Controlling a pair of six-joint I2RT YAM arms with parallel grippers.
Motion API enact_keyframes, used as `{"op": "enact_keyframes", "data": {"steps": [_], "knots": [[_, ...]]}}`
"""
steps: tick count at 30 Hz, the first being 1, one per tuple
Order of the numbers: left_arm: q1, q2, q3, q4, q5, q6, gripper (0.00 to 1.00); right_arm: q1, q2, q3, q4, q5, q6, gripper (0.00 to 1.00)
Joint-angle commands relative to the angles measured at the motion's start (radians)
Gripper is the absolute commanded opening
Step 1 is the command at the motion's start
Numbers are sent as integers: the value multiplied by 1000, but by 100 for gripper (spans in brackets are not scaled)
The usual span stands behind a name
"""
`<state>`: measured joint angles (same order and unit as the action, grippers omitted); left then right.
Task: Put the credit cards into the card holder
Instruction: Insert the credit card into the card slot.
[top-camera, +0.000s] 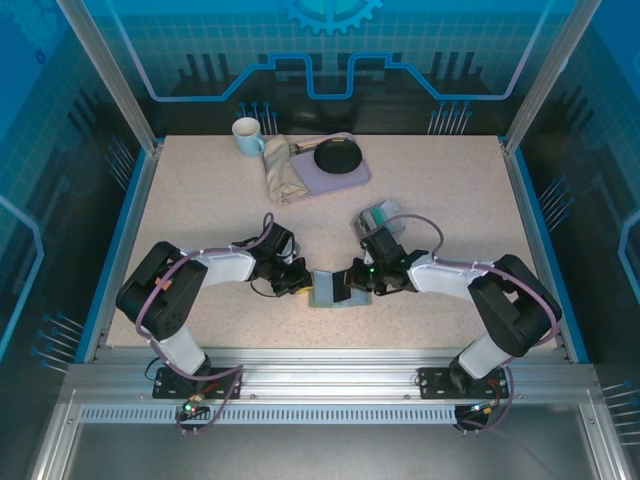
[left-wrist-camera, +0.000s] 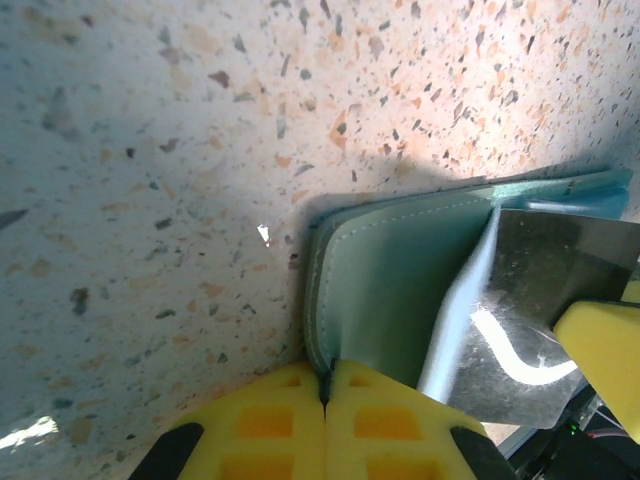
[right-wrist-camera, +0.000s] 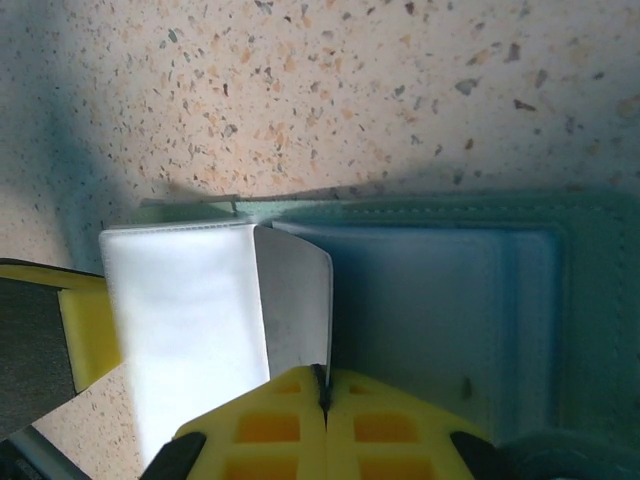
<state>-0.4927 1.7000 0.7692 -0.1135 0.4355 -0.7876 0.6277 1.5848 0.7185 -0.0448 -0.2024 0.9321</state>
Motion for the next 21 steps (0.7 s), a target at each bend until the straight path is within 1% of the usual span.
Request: {"op": "enact_keyframes", "data": {"steps": [1, 9, 12, 14, 17, 21], "knots": [[-14, 74, -30, 1, -41, -7, 3, 2, 57, -30, 46, -50, 20, 0], [-14, 76, -30, -6, -50, -7, 3, 3, 95, -45, 94, -92, 21, 0], [-15, 75, -30, -7, -50, -7, 2, 6, 94, -30, 72, -117, 3, 0], [-14, 72, -28, -17, -54, -4, 2, 5, 70, -29, 15, -93, -18, 0], [-15, 65, -32, -18, -63, -7, 2, -11, 43, -47, -13, -85, -18, 0], [-15, 65, -29, -19, -61, -8, 2, -11, -2, -53, -67, -27, -1, 0]]}}
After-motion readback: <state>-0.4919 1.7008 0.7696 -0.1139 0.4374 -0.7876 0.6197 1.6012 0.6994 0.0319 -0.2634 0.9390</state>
